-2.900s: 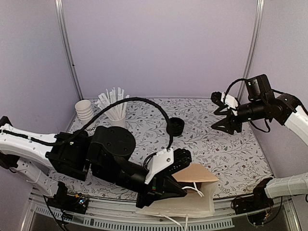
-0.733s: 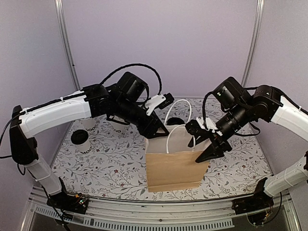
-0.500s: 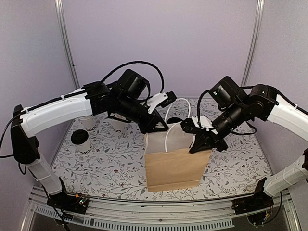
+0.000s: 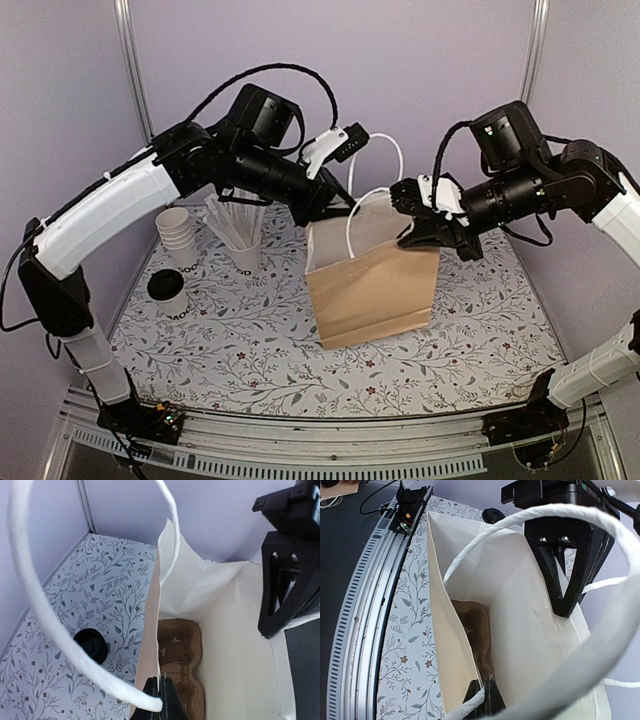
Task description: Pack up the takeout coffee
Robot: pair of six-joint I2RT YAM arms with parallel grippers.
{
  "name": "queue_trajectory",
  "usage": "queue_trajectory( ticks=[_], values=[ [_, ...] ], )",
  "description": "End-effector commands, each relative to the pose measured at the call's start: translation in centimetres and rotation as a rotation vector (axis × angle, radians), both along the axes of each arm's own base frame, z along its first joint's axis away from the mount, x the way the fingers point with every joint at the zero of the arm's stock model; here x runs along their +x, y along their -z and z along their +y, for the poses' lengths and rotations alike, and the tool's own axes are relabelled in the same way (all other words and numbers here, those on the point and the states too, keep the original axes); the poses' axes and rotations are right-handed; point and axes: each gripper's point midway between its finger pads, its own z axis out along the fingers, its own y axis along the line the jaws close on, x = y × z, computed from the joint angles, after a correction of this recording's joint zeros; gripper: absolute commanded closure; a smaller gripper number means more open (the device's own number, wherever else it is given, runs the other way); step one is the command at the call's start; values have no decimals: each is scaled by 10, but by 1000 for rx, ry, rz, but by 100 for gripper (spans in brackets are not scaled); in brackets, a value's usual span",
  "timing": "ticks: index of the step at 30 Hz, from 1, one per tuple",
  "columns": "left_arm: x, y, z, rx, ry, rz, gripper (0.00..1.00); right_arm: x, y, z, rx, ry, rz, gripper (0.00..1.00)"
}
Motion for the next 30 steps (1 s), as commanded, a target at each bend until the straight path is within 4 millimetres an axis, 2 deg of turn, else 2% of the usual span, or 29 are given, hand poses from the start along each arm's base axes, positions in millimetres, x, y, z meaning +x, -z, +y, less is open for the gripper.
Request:
queue_trajectory(
  ticks=[1, 4, 9, 18, 30],
  values=[
    [18, -35, -5, -42, -6, -89, 100, 15, -52, 3, 118, 28, -165, 100],
    [24, -47, -9, -52, -5, -109, 100, 20, -67, 4, 146, 38, -209, 100],
    [31, -48, -9, -48, -10, -114, 100, 26, -83, 5, 169, 49, -241, 100],
    [42, -36, -4, -27, -17, -80, 100, 32, -62, 6, 140, 59, -209, 100],
    [50, -16, 1, 1, -16, -37, 100, 44, -49, 3, 128, 80, -193, 99]
  ],
)
